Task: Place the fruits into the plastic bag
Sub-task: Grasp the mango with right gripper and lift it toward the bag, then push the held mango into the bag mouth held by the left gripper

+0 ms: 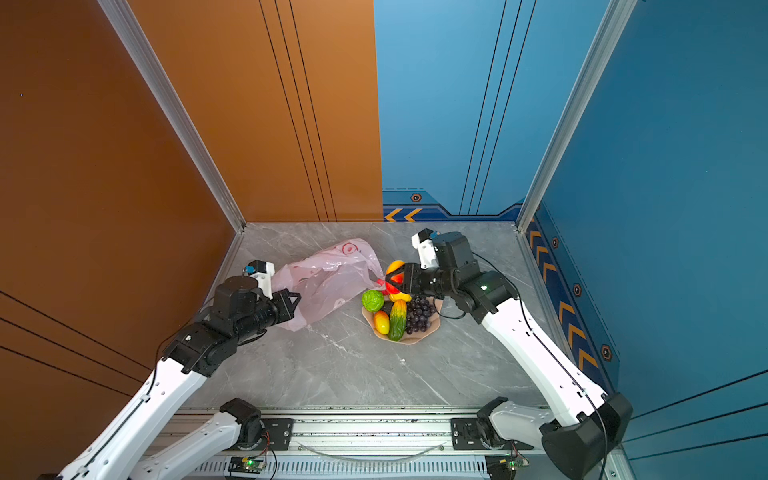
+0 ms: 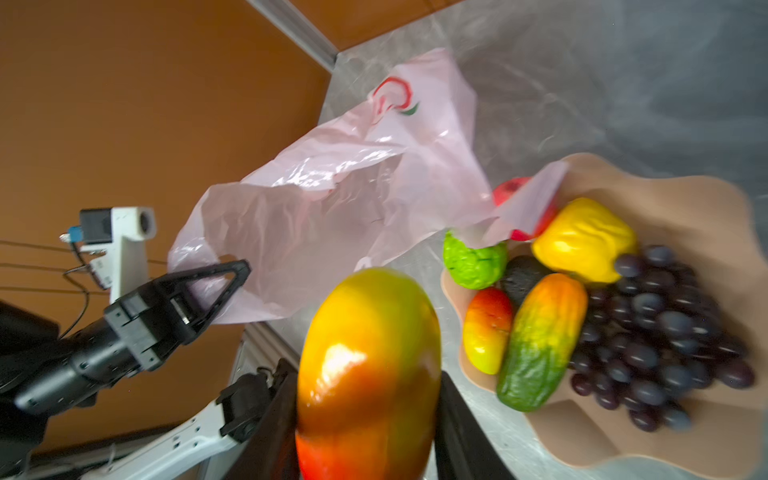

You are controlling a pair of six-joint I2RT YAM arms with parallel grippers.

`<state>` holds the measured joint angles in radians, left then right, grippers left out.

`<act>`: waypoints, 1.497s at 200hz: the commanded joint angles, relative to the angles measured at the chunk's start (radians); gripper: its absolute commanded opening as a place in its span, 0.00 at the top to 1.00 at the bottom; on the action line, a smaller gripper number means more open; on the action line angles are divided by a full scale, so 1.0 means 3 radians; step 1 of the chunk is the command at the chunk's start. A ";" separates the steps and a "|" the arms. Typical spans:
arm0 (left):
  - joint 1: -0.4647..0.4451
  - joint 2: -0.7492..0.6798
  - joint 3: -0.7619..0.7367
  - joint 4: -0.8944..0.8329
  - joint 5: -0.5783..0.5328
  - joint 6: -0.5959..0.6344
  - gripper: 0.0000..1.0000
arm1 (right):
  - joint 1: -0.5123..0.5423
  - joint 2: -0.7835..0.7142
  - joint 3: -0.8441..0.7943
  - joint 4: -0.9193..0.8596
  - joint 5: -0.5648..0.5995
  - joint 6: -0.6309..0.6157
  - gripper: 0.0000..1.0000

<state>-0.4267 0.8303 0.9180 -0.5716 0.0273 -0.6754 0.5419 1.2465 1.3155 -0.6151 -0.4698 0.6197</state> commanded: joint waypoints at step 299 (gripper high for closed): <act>-0.0510 0.0118 -0.0061 0.0377 -0.0055 -0.0195 1.00 | 0.0876 0.2835 0.1483 0.1164 0.0268 0.1065 0.72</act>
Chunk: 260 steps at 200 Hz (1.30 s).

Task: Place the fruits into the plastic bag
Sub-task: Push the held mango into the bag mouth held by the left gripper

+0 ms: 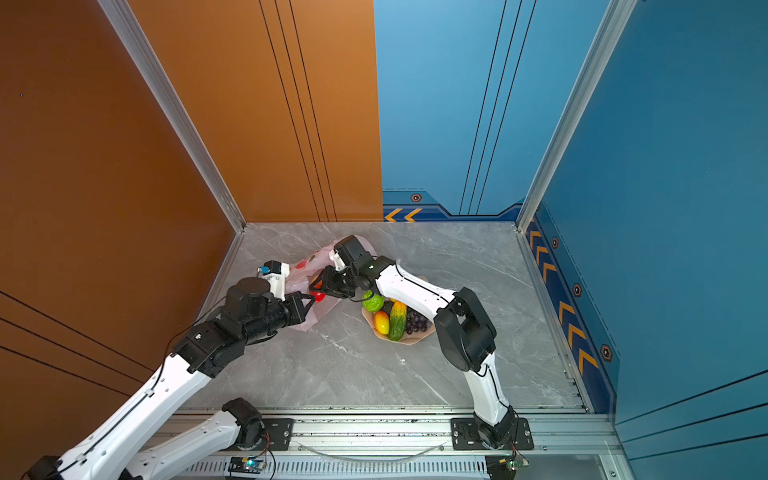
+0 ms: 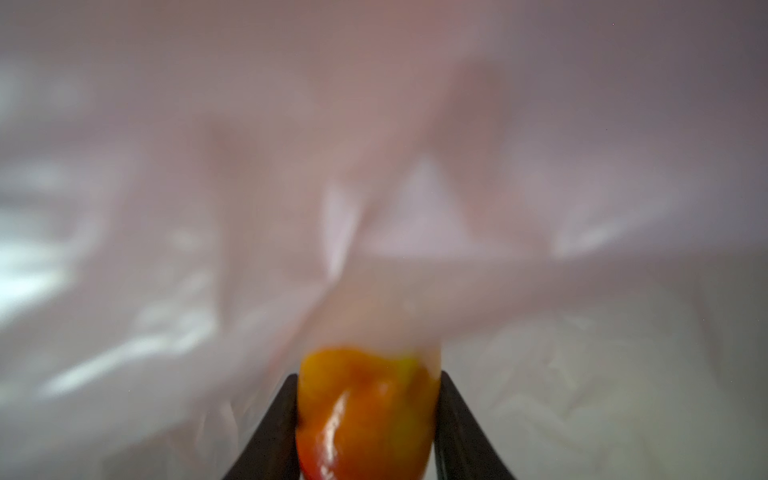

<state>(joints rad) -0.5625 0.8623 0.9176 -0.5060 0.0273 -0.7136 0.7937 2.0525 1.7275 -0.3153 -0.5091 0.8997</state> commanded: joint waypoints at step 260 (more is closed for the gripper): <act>0.0032 -0.0025 -0.0205 0.0261 0.0015 -0.0183 1.00 | 0.0114 0.0201 0.0172 0.0015 0.0602 -0.0064 0.29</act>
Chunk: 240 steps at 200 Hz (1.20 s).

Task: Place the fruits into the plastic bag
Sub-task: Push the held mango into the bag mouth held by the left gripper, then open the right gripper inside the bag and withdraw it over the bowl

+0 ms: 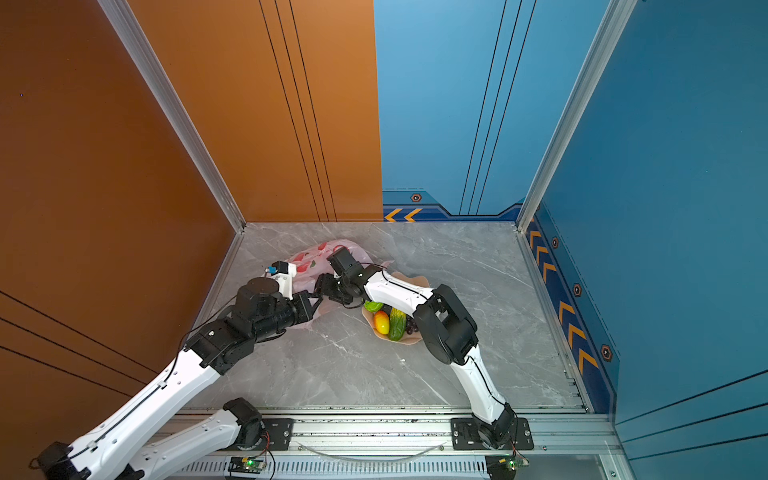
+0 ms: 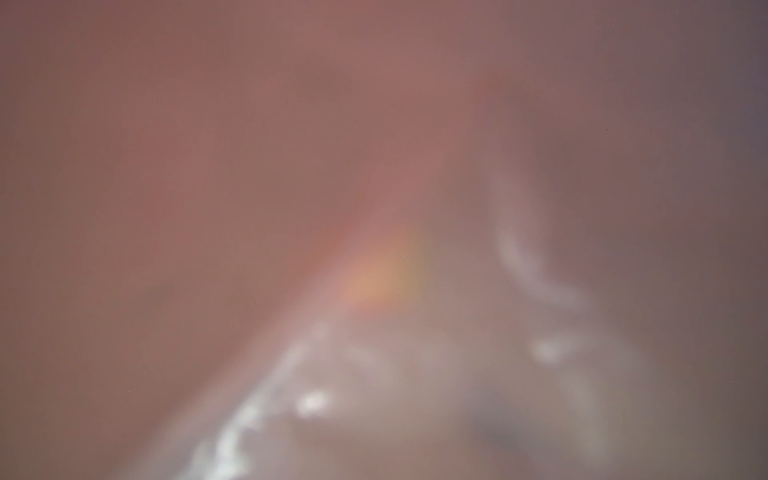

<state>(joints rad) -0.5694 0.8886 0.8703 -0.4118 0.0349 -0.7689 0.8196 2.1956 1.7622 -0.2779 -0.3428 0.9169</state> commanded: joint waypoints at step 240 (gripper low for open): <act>0.0466 -0.0545 -0.0278 -0.0253 0.0200 -0.0035 1.00 | -0.0732 -0.2683 -0.1388 -0.0730 0.0191 -0.1155 0.04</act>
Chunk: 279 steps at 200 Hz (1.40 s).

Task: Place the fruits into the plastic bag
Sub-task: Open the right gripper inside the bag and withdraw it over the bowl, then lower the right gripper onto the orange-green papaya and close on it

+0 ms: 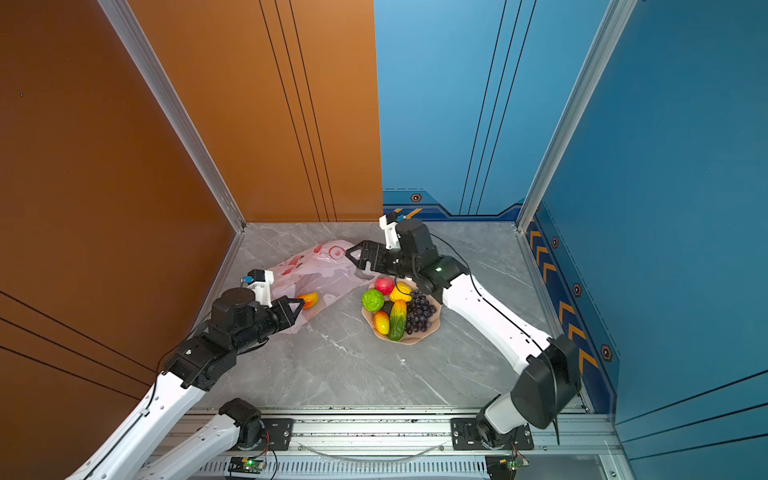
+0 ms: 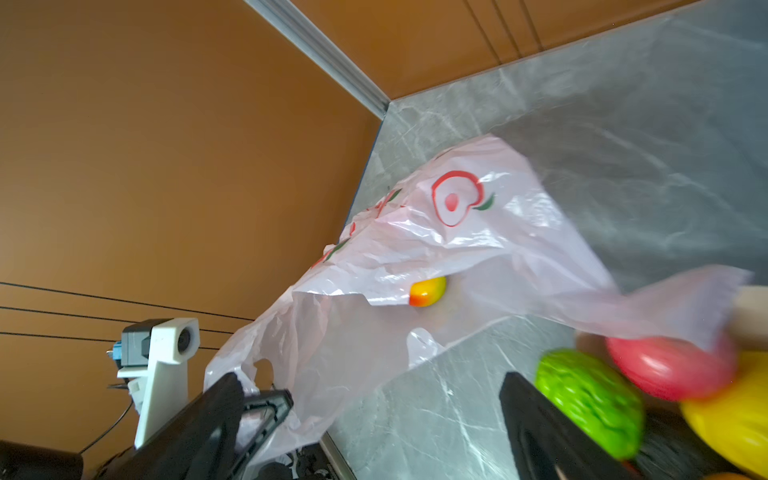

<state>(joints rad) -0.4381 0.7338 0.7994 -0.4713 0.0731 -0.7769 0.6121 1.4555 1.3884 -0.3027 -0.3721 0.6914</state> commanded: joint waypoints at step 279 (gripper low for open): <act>0.0203 0.0200 -0.0047 0.0361 0.0697 0.0009 1.00 | 0.0148 0.0074 -0.0683 -0.1369 0.0948 -0.0343 0.11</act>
<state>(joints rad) -0.3889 0.7986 0.7856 -0.4057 0.2474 -0.7731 0.6540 1.4578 1.2095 -0.7181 -0.1173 0.5579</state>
